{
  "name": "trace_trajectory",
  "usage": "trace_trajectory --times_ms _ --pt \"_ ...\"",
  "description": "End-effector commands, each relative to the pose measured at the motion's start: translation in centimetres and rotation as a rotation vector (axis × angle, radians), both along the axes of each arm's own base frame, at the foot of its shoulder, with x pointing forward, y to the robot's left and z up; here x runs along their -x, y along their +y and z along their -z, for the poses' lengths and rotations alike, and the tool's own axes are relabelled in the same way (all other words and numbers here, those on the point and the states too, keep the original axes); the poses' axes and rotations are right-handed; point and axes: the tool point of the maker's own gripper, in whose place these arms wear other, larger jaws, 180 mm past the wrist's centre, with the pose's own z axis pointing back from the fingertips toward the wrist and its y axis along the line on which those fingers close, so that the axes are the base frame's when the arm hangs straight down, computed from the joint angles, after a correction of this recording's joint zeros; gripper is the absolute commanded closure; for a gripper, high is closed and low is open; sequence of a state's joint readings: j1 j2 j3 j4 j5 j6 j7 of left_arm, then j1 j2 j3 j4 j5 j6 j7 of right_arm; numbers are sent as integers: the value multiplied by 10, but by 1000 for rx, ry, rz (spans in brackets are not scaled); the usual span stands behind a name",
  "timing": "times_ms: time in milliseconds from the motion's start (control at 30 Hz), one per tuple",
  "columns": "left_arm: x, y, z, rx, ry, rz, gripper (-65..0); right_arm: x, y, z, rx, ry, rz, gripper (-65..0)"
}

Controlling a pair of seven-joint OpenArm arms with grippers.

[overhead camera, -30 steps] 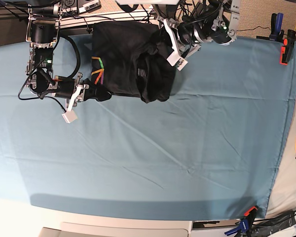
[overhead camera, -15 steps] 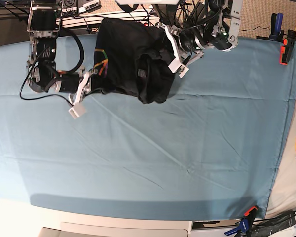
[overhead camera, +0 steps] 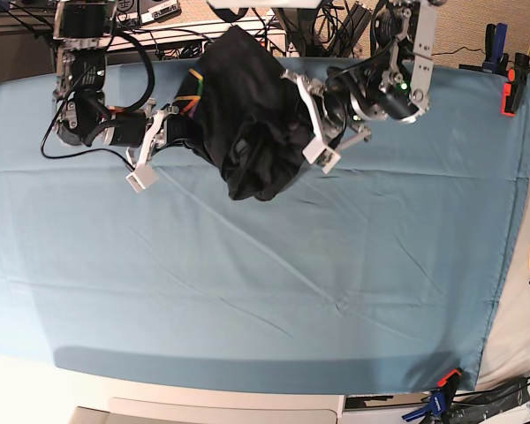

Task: Fold the T-shirt properly
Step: 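Lift the shirt with both grippers and pull it toward the table's middle, then lower the shirt onto the cloth and flatten it with both grippers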

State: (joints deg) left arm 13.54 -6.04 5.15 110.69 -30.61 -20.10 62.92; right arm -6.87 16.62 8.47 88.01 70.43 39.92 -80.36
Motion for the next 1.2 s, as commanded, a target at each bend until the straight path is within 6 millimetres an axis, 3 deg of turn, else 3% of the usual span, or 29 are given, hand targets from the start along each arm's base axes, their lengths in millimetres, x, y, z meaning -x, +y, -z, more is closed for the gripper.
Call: trace_trajectory --times_ms 0,167,333,567,933,1167 --pt "-12 -3 -14 31 -56 -8 0 -7 0 -10 -26 -35 24 0" --pt "-32 6 -22 -3 -119 -9 0 -16 -2 -16 -93 -57 135 0" --pt "-37 35 -16 -76 -130 -8 0 -19 -8 -18 -100 -67 172 0" --pt "-50 59 -18 -132 -165 2 0 -19 -5 -17 -112 -65 174 0" --pt "-100 55 -24 -78 -157 -2 0 11 31 -1 -215 26 200 0" --pt "-118 42 -33 -92 -198 63 0 19 49 0 -279 51 217 0"
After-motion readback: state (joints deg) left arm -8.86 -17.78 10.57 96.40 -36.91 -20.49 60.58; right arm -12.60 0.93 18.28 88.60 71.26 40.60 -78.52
